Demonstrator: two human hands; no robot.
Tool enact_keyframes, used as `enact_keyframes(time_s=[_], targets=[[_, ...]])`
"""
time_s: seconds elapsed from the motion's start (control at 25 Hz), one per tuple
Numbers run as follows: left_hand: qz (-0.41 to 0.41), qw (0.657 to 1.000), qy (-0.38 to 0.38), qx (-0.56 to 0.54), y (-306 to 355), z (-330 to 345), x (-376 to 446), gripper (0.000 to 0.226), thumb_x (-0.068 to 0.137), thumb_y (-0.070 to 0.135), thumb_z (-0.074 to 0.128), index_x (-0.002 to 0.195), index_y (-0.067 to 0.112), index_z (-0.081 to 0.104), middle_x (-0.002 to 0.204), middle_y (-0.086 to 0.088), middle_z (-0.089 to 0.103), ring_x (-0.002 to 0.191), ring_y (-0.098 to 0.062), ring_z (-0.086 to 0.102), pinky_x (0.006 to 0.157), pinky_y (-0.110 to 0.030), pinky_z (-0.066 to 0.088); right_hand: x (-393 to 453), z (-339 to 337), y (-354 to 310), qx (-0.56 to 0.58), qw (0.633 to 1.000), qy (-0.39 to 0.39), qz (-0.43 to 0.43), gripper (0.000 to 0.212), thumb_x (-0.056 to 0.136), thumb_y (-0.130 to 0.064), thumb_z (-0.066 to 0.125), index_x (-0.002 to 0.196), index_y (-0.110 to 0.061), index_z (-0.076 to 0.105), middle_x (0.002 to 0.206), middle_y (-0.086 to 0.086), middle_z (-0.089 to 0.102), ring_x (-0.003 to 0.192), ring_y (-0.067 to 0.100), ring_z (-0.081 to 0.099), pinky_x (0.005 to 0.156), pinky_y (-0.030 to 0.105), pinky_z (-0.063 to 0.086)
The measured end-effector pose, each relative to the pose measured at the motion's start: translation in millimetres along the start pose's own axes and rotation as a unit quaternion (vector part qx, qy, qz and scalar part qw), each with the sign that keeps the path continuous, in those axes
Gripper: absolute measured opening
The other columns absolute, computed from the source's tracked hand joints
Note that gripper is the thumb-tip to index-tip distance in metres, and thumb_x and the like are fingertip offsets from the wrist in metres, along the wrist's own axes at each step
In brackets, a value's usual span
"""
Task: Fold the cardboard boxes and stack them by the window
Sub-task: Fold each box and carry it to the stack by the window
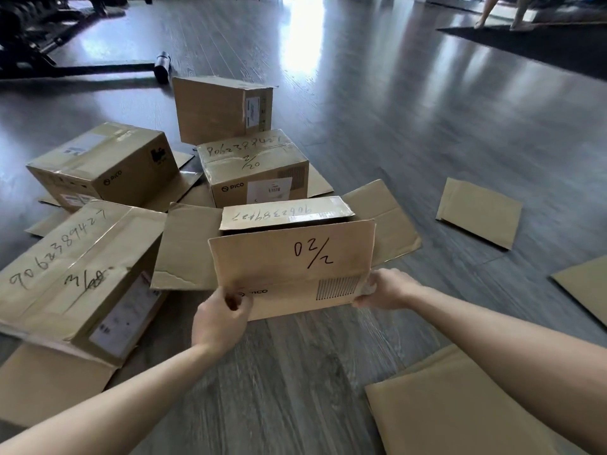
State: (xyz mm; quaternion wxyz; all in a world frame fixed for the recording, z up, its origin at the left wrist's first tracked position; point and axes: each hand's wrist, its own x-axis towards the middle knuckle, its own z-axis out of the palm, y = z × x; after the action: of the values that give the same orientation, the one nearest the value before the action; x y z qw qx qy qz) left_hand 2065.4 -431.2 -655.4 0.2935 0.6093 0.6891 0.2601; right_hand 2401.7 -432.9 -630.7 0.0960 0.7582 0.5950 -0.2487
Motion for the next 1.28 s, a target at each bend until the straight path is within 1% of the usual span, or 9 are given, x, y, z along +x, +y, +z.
enact_keyframes(time_s=[0.16,0.32,0.4,0.56,0.68,0.8,0.92,1.04,1.28], targets=[[0.362,0.923,0.093,0.092,42.1,-19.0,11.7,0.021,0.085,0.033,0.073,0.082,0.021,0.056,0.08,0.01,0.059,0.072,-0.008,0.054,0.06,-0.024,0.049,-14.2,-30.7,-11.7,-0.014,0.976,0.181,-0.119,0.035,0.07,-0.056,0.068,0.081,-0.023,0.066,0.078,-0.007,0.067,0.073,0.018,0.065,0.061,0.03,0.051],[0.372,0.884,0.16,0.234,61.1,-32.2,42.3,0.054,0.075,0.043,0.076,0.116,0.011,0.06,0.118,-0.009,0.055,0.11,-0.028,0.048,0.091,-0.041,0.042,-22.6,-48.5,-30.0,-0.014,0.874,0.411,-0.26,0.038,0.069,-0.041,0.082,0.08,-0.017,0.056,0.073,-0.008,0.053,0.061,0.016,0.055,0.05,0.018,0.029],[0.328,0.895,0.127,0.274,61.8,-36.4,51.5,0.074,0.075,0.05,0.077,0.133,0.01,0.055,0.131,-0.012,0.053,0.122,-0.032,0.046,0.103,-0.045,0.035,-21.6,-55.1,-36.3,-0.036,0.857,0.44,-0.266,0.053,0.067,-0.045,0.084,0.098,-0.012,0.057,0.092,0.002,0.054,0.08,0.021,0.053,0.063,0.026,0.04],[0.287,0.911,0.067,0.288,63.4,-39.3,52.1,0.076,0.086,0.056,0.066,0.143,0.01,0.05,0.133,-0.013,0.061,0.122,-0.031,0.053,0.105,-0.044,0.038,-17.9,-58.2,-39.3,-0.1,0.924,0.32,-0.183,0.089,0.08,-0.073,0.059,0.149,-0.019,0.037,0.142,0.003,0.046,0.13,0.023,0.04,0.102,0.041,0.033],[0.305,0.911,0.103,0.256,68.6,-42.8,44.4,0.055,0.093,0.058,0.053,0.124,0.014,0.067,0.112,-0.01,0.073,0.101,-0.028,0.067,0.083,-0.039,0.051,-23.5,-68.0,-39.7,-0.072,0.945,0.263,-0.181,0.095,0.08,-0.087,0.029,0.149,-0.023,0.041,0.141,0.002,0.056,0.128,0.021,0.051,0.103,0.042,0.039],[0.268,0.931,0.126,0.216,73.0,-47.2,36.9,0.06,0.093,0.068,0.035,0.09,0.023,0.074,0.076,0.001,0.073,0.071,-0.022,0.069,0.056,-0.027,0.038,-27.1,-80.7,-45.1,-0.022,0.962,0.226,-0.15,0.109,0.07,-0.097,0.011,0.14,-0.026,0.053,0.124,0.001,0.069,0.115,0.023,0.062,0.093,0.04,0.047],[0.181,0.945,-0.071,0.263,70.2,-36.5,41.6,0.061,0.088,0.077,0.037,0.117,0.033,0.067,0.107,0.004,0.073,0.098,-0.019,0.066,0.076,-0.034,0.052,-23.7,-72.5,-55.3,-0.037,0.983,0.125,-0.129,0.105,0.072,-0.097,0.013,0.141,-0.028,0.052,0.134,0.002,0.062,0.126,0.024,0.055,0.098,0.043,0.046],[0.124,0.898,-0.285,0.312,57.6,-16.0,36.8,0.086,0.083,0.078,0.051,0.153,0.031,0.033,0.151,-0.003,0.046,0.138,-0.027,0.037,0.113,-0.04,0.034,-19.3,-35.8,-58.4,-0.1,0.985,0.042,-0.133,0.095,0.08,-0.09,0.026,0.151,-0.027,0.039,0.15,0.006,0.047,0.139,0.024,0.04,0.111,0.046,0.034],[0.186,0.886,-0.2,0.375,19.4,9.4,21.8,0.113,0.069,0.092,0.047,0.158,0.032,0.012,0.151,0.0,0.041,0.14,-0.022,0.035,0.118,-0.039,0.021,-15.6,26.3,-46.0,-0.171,0.968,0.075,-0.17,0.103,0.08,-0.088,0.031,0.159,-0.025,0.01,0.162,0.005,0.025,0.15,0.025,0.02,0.123,0.05,0.011]])
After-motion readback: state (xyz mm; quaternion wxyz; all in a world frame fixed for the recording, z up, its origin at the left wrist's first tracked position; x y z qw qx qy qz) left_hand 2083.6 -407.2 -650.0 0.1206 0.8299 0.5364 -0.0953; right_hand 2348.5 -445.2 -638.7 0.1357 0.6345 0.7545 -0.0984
